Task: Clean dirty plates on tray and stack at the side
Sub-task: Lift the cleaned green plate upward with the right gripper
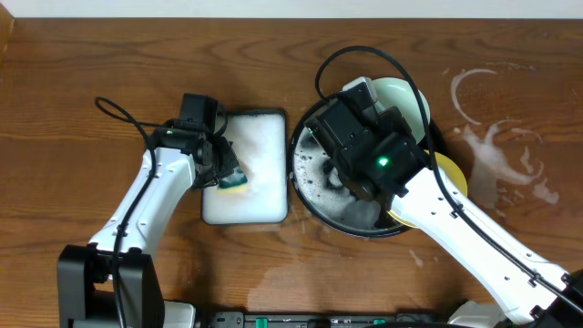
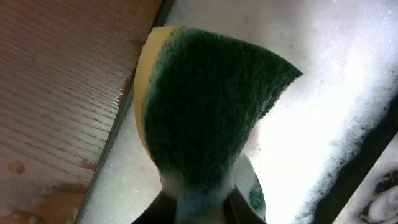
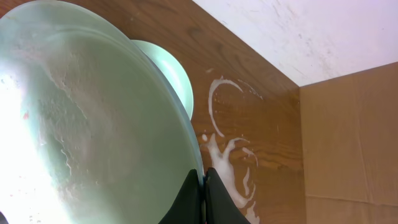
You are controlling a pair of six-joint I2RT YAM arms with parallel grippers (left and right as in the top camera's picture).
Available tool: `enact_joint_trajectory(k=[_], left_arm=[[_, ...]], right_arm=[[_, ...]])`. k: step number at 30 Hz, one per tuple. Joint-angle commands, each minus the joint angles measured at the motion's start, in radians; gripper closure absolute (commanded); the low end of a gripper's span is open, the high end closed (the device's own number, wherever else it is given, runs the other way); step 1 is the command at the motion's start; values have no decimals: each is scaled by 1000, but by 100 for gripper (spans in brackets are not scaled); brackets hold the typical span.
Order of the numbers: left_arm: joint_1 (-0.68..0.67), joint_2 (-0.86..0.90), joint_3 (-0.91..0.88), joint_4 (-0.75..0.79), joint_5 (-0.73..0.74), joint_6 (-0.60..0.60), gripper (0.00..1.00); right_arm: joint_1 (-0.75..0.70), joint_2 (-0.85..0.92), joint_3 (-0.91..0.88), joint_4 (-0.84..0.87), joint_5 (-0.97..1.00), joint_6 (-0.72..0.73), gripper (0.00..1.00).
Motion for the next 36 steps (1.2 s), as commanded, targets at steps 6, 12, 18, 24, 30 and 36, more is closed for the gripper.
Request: enact_joint_trajectory(k=[6, 12, 18, 24, 30, 36], left_arm=[[2, 6, -14, 1, 11, 18, 92], [2, 6, -14, 1, 14, 18, 92], [2, 6, -14, 2, 37, 18, 92], [2, 6, -14, 3, 37, 18, 92], [2, 6, -14, 2, 37, 18, 92], [2, 6, -14, 5, 37, 18, 92]], right_arm=[[3, -19, -2, 3, -35, 31, 99], [-16, -19, -24, 23, -35, 47, 99], [-74, -18, -34, 30, -84, 101, 99], [-154, -15, -34, 66, -349, 100, 99], [-214, -14, -33, 69, -406, 156, 99], [-227, 12, -40, 69, -464, 175, 99]])
